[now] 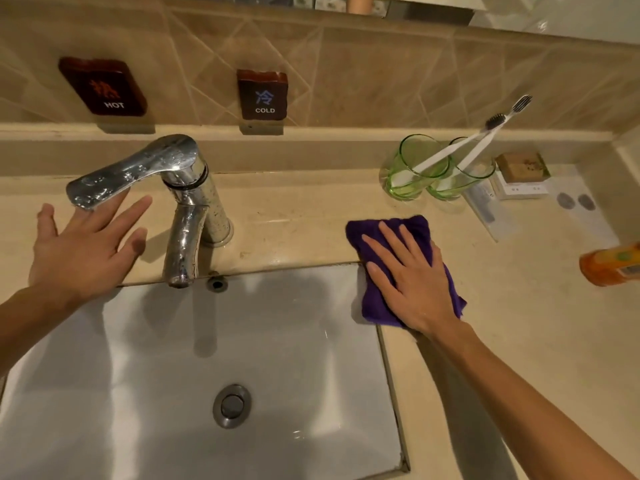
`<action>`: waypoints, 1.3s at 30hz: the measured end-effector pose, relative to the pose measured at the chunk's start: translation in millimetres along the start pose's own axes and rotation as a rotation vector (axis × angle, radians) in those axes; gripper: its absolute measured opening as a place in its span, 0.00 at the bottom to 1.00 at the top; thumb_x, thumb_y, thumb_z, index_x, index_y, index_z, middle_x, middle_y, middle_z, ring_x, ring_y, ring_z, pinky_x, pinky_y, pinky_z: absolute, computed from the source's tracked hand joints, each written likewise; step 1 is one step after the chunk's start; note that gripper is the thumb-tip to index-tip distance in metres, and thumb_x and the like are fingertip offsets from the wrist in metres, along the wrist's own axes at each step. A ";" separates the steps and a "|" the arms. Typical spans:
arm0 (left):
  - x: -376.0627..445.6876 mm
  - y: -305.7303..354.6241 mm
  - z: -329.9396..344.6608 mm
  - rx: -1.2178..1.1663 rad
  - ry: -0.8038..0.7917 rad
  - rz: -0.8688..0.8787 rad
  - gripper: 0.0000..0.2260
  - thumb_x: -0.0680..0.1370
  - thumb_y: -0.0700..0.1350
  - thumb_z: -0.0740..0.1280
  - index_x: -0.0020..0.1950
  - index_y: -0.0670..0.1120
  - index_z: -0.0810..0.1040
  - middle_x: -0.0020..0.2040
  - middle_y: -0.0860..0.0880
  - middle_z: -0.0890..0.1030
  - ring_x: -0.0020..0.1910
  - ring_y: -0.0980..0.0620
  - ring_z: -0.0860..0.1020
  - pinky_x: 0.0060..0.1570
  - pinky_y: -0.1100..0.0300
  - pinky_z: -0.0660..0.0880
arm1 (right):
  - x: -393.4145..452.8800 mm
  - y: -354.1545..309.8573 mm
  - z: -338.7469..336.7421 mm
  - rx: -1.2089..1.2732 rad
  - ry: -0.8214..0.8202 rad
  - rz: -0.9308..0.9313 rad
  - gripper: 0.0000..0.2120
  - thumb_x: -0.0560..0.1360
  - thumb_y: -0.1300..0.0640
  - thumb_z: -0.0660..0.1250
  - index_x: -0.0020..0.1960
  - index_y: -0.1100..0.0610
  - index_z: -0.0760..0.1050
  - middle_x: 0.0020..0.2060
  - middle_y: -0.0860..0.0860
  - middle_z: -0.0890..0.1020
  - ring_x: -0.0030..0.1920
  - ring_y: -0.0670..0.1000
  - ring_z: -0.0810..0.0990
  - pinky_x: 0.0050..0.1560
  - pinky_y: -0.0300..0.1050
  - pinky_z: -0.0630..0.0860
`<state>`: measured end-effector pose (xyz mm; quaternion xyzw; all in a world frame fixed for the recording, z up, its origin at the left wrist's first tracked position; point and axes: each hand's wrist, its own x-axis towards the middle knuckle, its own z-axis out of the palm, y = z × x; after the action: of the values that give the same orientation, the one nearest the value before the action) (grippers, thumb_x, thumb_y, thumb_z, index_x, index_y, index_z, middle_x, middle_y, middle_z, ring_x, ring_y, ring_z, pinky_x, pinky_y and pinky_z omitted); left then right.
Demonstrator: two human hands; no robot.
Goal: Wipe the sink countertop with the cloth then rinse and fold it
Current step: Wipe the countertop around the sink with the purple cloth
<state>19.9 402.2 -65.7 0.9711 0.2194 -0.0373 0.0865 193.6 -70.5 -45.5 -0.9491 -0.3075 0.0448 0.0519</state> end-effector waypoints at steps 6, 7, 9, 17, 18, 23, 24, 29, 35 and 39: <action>17.5 -27.1 23.3 -0.010 -0.048 0.066 0.26 0.84 0.66 0.41 0.83 0.68 0.49 0.86 0.57 0.50 0.84 0.45 0.53 0.80 0.31 0.47 | -101.0 -1.0 -1.0 0.022 -0.014 0.085 0.24 0.85 0.41 0.47 0.80 0.38 0.57 0.81 0.43 0.56 0.82 0.50 0.49 0.77 0.65 0.51; 21.8 -32.4 27.4 -0.026 -0.055 0.071 0.26 0.83 0.66 0.42 0.83 0.68 0.49 0.86 0.56 0.51 0.84 0.44 0.53 0.79 0.31 0.49 | -118.0 -3.2 -1.3 0.028 -0.022 0.099 0.24 0.85 0.41 0.48 0.80 0.38 0.57 0.81 0.43 0.56 0.82 0.51 0.49 0.77 0.66 0.51; 25.3 -36.3 34.1 -0.088 -0.033 0.069 0.26 0.83 0.66 0.43 0.82 0.70 0.51 0.86 0.57 0.51 0.84 0.46 0.54 0.80 0.34 0.48 | -145.8 -6.3 -0.8 0.023 -0.046 0.128 0.24 0.84 0.39 0.48 0.80 0.37 0.57 0.82 0.42 0.55 0.82 0.51 0.49 0.76 0.69 0.51; 19.7 -34.4 40.6 -0.133 0.125 0.090 0.27 0.82 0.67 0.44 0.82 0.69 0.51 0.82 0.67 0.40 0.79 0.42 0.59 0.80 0.38 0.49 | -135.3 -5.0 -2.5 -0.027 -0.124 0.150 0.23 0.84 0.38 0.47 0.78 0.32 0.55 0.82 0.42 0.55 0.82 0.52 0.48 0.74 0.74 0.48; 21.1 -35.8 40.1 -0.122 0.100 0.087 0.27 0.82 0.67 0.44 0.83 0.68 0.50 0.83 0.65 0.40 0.80 0.43 0.58 0.80 0.38 0.49 | -124.1 -3.2 -4.0 -0.034 -0.129 0.137 0.23 0.83 0.37 0.47 0.78 0.31 0.54 0.82 0.42 0.55 0.82 0.52 0.48 0.74 0.75 0.47; 41.3 -59.1 54.9 -0.113 -0.033 0.071 0.29 0.82 0.66 0.45 0.84 0.66 0.50 0.86 0.59 0.47 0.84 0.44 0.54 0.80 0.37 0.47 | -36.1 7.4 -8.8 -0.005 -0.119 0.141 0.23 0.83 0.36 0.45 0.78 0.29 0.50 0.82 0.40 0.52 0.82 0.51 0.45 0.73 0.77 0.46; 45.2 -63.8 58.3 -0.089 -0.059 0.076 0.29 0.82 0.65 0.46 0.84 0.65 0.50 0.86 0.59 0.49 0.84 0.44 0.53 0.80 0.36 0.47 | -16.5 9.4 -9.4 0.012 -0.109 0.152 0.23 0.83 0.35 0.44 0.78 0.29 0.50 0.82 0.39 0.51 0.82 0.50 0.45 0.73 0.77 0.45; 60.9 -77.5 80.7 -0.191 -0.022 -0.027 0.35 0.76 0.74 0.43 0.81 0.65 0.60 0.84 0.55 0.59 0.85 0.47 0.52 0.80 0.38 0.50 | 34.8 13.0 -9.9 0.067 -0.068 0.180 0.23 0.83 0.34 0.43 0.77 0.28 0.51 0.81 0.39 0.52 0.82 0.49 0.45 0.72 0.79 0.41; 44.1 -61.5 48.4 -0.077 -0.011 0.108 0.28 0.81 0.67 0.42 0.82 0.69 0.51 0.86 0.59 0.51 0.85 0.47 0.49 0.79 0.35 0.47 | 10.1 8.8 -5.6 0.086 -0.026 0.170 0.23 0.84 0.35 0.44 0.78 0.30 0.52 0.82 0.39 0.52 0.82 0.49 0.45 0.73 0.77 0.42; 24.3 -65.1 63.4 -0.207 0.087 0.119 0.21 0.87 0.57 0.54 0.79 0.55 0.70 0.81 0.47 0.67 0.81 0.42 0.63 0.79 0.50 0.55 | -39.9 7.0 -0.9 0.055 -0.008 0.127 0.22 0.84 0.36 0.45 0.78 0.31 0.53 0.81 0.39 0.53 0.82 0.49 0.46 0.74 0.75 0.45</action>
<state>11.4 458.5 -140.5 0.9690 0.1676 0.0330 0.1785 165.6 -99.7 -43.4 -0.9647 -0.2457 0.0603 0.0736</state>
